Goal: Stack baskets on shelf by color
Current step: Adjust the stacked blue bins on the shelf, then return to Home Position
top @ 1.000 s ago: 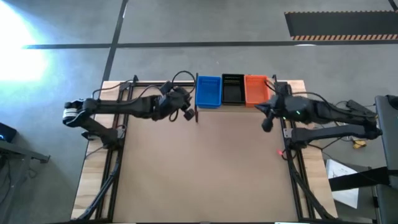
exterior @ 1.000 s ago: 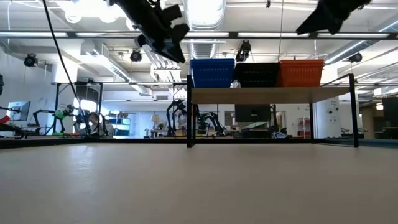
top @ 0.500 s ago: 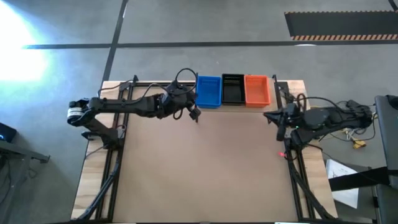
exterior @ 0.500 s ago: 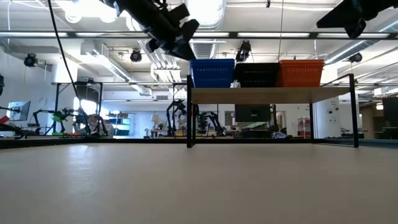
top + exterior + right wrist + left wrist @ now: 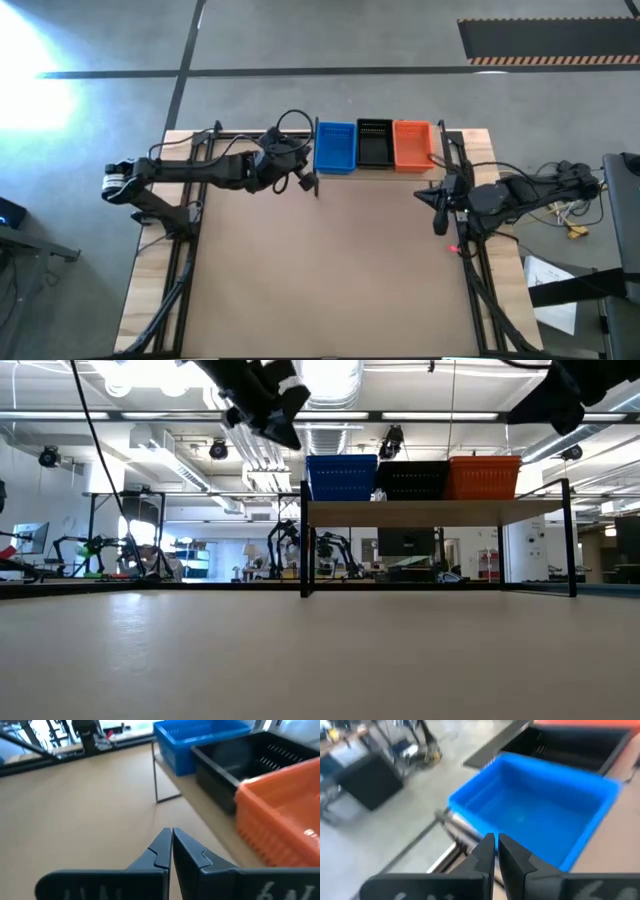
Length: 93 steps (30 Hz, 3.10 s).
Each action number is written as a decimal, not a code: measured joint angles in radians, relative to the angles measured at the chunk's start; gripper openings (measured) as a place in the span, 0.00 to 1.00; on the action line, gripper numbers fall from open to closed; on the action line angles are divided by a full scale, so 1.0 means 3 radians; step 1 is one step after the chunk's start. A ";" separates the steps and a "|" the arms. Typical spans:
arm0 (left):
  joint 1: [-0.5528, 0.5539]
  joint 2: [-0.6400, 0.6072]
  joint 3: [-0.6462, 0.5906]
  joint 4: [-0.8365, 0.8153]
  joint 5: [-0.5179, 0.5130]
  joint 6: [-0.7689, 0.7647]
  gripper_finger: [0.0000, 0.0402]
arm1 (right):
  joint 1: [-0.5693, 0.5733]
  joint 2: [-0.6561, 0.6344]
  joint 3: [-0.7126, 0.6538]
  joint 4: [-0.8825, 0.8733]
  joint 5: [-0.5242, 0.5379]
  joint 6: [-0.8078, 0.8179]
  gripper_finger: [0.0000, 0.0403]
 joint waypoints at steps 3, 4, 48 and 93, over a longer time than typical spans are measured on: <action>0.0106 0.0074 -0.0032 -0.0006 0.0134 -0.0074 0.01 | 0.0108 0.0100 -0.0094 0.0035 -0.0001 0.0155 0.02; 0.0131 0.0105 -0.0040 -0.0018 0.0144 -0.0076 0.01 | 0.0149 0.0142 -0.0136 0.0048 -0.0001 0.0173 0.02; -0.1060 -0.0273 -0.1141 0.1220 0.0266 -0.0517 0.01 | -0.0702 -0.1154 -0.1815 0.2066 -0.2353 -0.0840 0.02; -0.0245 -0.4556 -0.3927 0.0897 0.1835 0.0027 0.01 | -0.0844 -0.1751 -0.2121 0.2117 -0.2321 -0.0529 0.02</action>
